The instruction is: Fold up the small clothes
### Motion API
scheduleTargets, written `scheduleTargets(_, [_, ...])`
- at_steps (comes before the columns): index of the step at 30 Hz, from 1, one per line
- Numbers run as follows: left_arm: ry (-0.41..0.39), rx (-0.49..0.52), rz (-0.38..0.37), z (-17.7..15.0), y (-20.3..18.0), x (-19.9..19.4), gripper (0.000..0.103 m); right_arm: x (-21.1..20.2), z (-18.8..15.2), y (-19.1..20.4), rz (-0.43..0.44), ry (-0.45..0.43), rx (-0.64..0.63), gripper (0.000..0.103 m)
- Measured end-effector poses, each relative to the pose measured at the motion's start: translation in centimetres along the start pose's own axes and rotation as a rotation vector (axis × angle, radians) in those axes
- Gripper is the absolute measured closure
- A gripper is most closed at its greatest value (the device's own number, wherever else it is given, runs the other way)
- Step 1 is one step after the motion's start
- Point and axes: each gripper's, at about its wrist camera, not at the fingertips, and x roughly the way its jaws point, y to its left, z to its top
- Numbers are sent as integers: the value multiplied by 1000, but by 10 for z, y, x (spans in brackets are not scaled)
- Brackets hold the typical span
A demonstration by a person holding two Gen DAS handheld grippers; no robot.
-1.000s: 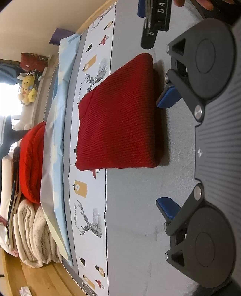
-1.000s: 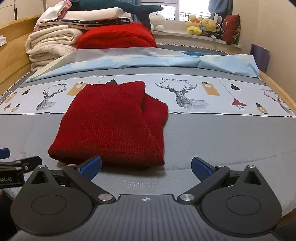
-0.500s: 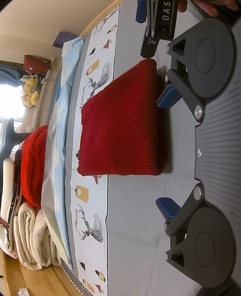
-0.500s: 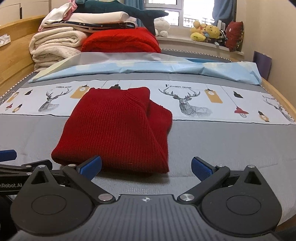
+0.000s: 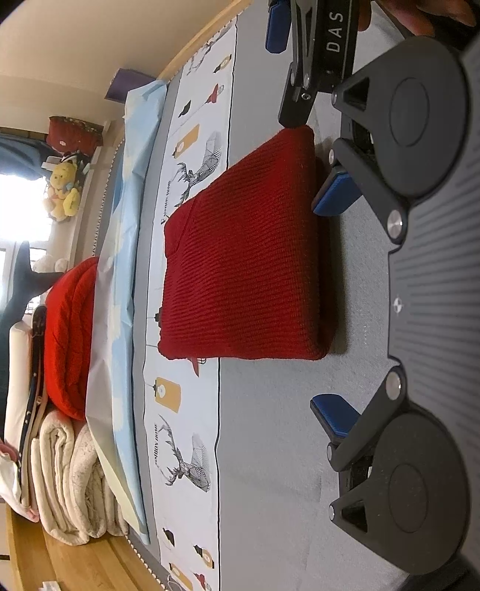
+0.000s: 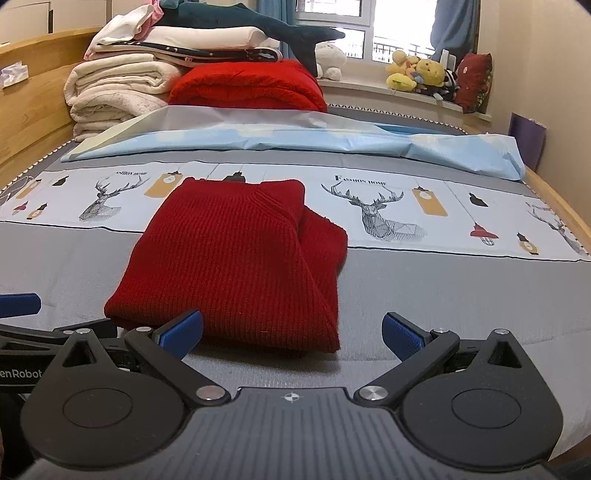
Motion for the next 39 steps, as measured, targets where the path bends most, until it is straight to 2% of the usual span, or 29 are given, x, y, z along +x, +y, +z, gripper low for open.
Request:
scheduleTargets(23, [0,-2,1,0,0,0,0,-1,0,2,-7,-6,-4,1])
scheduleTargets(28, [20,-14,-33,-1,1,3,0,-1,1,1,-12,-5,3,1])
scheduleTargets(39, [0,14,-16,-2,-5,1,0,1,2,3,-32,-3,11,1])
